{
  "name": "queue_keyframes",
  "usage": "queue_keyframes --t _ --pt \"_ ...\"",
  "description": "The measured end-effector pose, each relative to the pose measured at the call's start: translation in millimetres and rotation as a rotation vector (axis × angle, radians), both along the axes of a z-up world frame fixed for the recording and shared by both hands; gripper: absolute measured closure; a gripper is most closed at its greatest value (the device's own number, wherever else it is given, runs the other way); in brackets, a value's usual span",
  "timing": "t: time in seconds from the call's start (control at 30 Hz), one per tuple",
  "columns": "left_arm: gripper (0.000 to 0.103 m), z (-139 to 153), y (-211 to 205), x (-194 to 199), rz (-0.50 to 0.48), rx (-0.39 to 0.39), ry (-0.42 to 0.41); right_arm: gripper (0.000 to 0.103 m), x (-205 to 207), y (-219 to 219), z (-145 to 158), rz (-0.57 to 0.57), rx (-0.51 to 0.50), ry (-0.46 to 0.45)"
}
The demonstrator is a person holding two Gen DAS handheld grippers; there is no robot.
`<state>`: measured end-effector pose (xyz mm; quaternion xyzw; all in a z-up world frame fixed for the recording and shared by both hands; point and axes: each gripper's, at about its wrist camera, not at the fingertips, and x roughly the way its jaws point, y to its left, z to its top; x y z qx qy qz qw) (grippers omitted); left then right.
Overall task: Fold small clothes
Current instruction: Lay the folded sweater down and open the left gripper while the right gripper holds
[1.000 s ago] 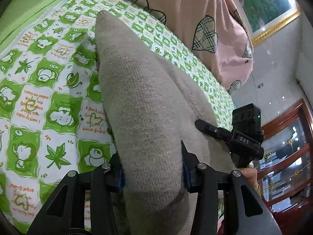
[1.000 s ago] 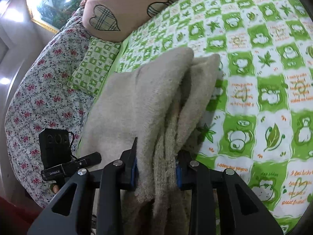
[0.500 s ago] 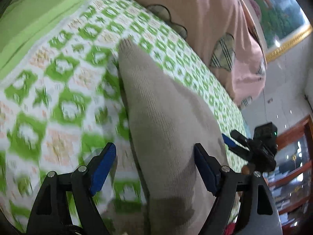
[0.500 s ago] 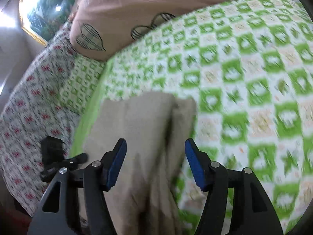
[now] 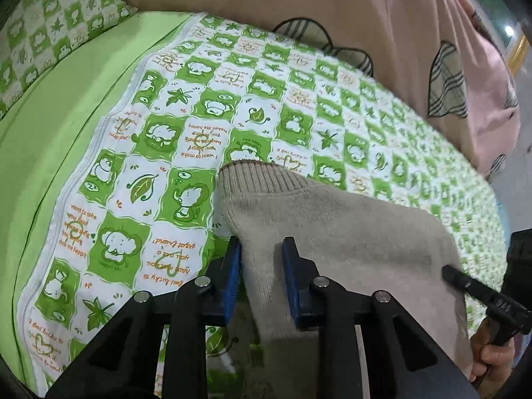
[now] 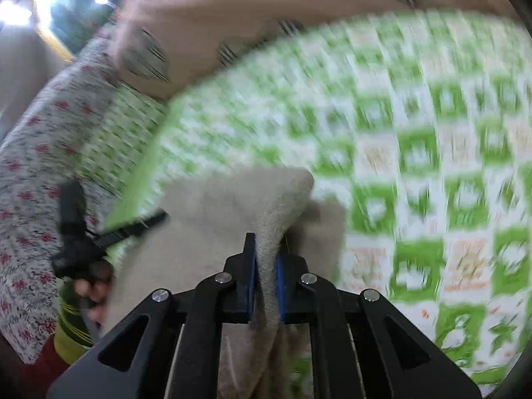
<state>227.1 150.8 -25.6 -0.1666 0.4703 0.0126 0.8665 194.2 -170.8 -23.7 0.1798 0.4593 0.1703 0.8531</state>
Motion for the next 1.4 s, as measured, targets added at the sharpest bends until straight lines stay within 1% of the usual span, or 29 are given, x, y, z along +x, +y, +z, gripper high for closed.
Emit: queue_keyframes --t 0.03,0.07,0.13,0.17,0.23,0.33,0.37,0.4,0.43,0.47,0.53,0.6,0.63,0.7,0.77,0.83,0.87,0.97,1.0,1.03,1.07,1.1,1.13,1.17,1.23,1.27,1.3,1.33,1.4 --pt "0.079 0.1 -1.5 -1.3 0.000 0.009 0.004 0.086 0.9 -3.6 -7.0 -0.013 0.027 0.020" --pt "0.079 2.5 -2.4 -5.3 -0.001 0.013 0.003 0.081 -0.8 -8.6 -8.7 -0.033 0.056 0.025" --pt "0.077 14.0 -2.3 -22.5 -0.007 0.004 -0.023 0.076 -7.4 -15.7 -1.3 -0.056 0.077 0.028" --pt "0.076 23.2 -3.1 -37.4 -0.011 0.000 -0.042 0.076 -14.3 -18.2 6.6 -0.061 0.074 0.014" --pt "0.069 37.5 -5.3 -66.8 -0.024 -0.015 -0.076 0.075 -30.4 -22.7 20.7 -0.052 0.075 -0.016" --pt "0.066 52.8 -14.6 -122.9 -0.063 -0.038 -0.119 0.069 -68.1 -32.0 36.1 -0.036 0.086 -0.046" --pt "0.064 54.8 -19.4 -145.8 -0.081 -0.051 -0.131 0.068 -78.9 -33.9 38.6 -0.030 0.087 -0.050" --pt "0.059 55.2 -23.8 -162.6 -0.092 -0.057 -0.134 0.067 -93.9 -35.9 40.0 -0.020 0.088 -0.052" --pt "0.055 54.7 -28.8 -179.8 -0.101 -0.055 -0.133 0.067 -106.5 -37.1 39.5 -0.010 0.090 -0.053" --pt "0.054 52.5 -34.9 -202.1 -0.104 -0.049 -0.129 0.065 -114.8 -37.3 38.4 -0.002 0.092 -0.052" --pt "0.051 46.0 -47.2 -234.6 -0.109 -0.046 -0.121 0.059 -138.8 -38.4 35.2 0.015 0.095 -0.048" --pt "0.047 39.0 -57.5 -258.5 -0.115 -0.044 -0.111 0.049 -159.2 -35.1 30.0 0.037 0.085 -0.041" --pt "0.045 35.9 -62.9 -266.7 -0.123 -0.037 -0.115 0.048 -163.9 -32.4 27.1 0.044 0.078 -0.037" --pt "0.045 28.6 -77.8 -278.1 -0.148 0.013 -0.113 0.048 -174.0 -26.7 21.3 0.068 0.076 -0.027" --pt "0.045 21.6 -90.7 -277.2 -0.167 0.067 -0.104 0.048 -176.4 -18.4 15.8 0.090 0.072 -0.022" --pt "0.045 18.2 -100.1 -273.4 -0.180 0.101 -0.111 0.048 -175.2 -11.0 12.6 0.095 0.060 -0.021" --pt "0.045 16.3 -101.9 -269.0 -0.170 0.125 -0.115 0.048 -174.5 -7.0 11.0 0.102 0.054 -0.026" --pt "0.046 9.8 -99.7 -256.7 -0.112 0.152 -0.112 0.048 -173.0 0.0 5.1 0.105 0.050 -0.032" --pt "0.052 8.2 -98.4 -254.2 -0.095 0.156 -0.113 0.049 -172.4 0.6 3.0 0.102 0.057 -0.025" --pt "0.063 7.2 -97.6 -251.8 -0.078 0.157 -0.119 0.053 -171.2 1.4 0.0 0.099 0.065 -0.016" --pt "0.070 6.6 -97.4 -250.6 -0.067 0.168 -0.116 0.080 -169.2 2.2 -2.9 0.102 0.069 -0.004" --pt "0.081 5.7 -98.6 -249.3 -0.061 0.186 -0.106 0.097 -166.8 3.1 -4.0 0.104 0.068 0.012" --pt "0.088 6.3 -101.3 -250.1 -0.062 0.203 -0.104 0.097 -166.8 2.0 1.8 0.099 0.074 0.003" --pt "0.090 9.1 -105.0 -253.8 -0.064 0.226 -0.112 0.097 -169.5 0.7 11.5 0.103 0.089 -0.031" --pt "0.092 11.9 -111.2 -258.9 -0.068 0.269 -0.118 0.098 -180.3 -3.9 43.6 0.124 0.134 -0.152" --pt "0.092 11.2 -112.8 -260.7 -0.071 0.272 -0.112 0.098 -185.1 -5.9 57.2 0.134 0.127 -0.199" --pt "0.092 9.4 -113.1 -260.9 -0.072 0.267 -0.106 0.098 -186.0 -6.4 62.4 0.141 0.094 -0.207" --pt "0.092 6.3 -112.6 -259.8 -0.073 0.262 -0.093 0.098 -184.4 -5.6 60.3 0.149 0.047 -0.192" --pt "0.092 -0.5 -109.3 -255.4 -0.067 0.242 -0.066 0.098 -177.8 -4.4 38.3 0.144 -0.053 -0.125"
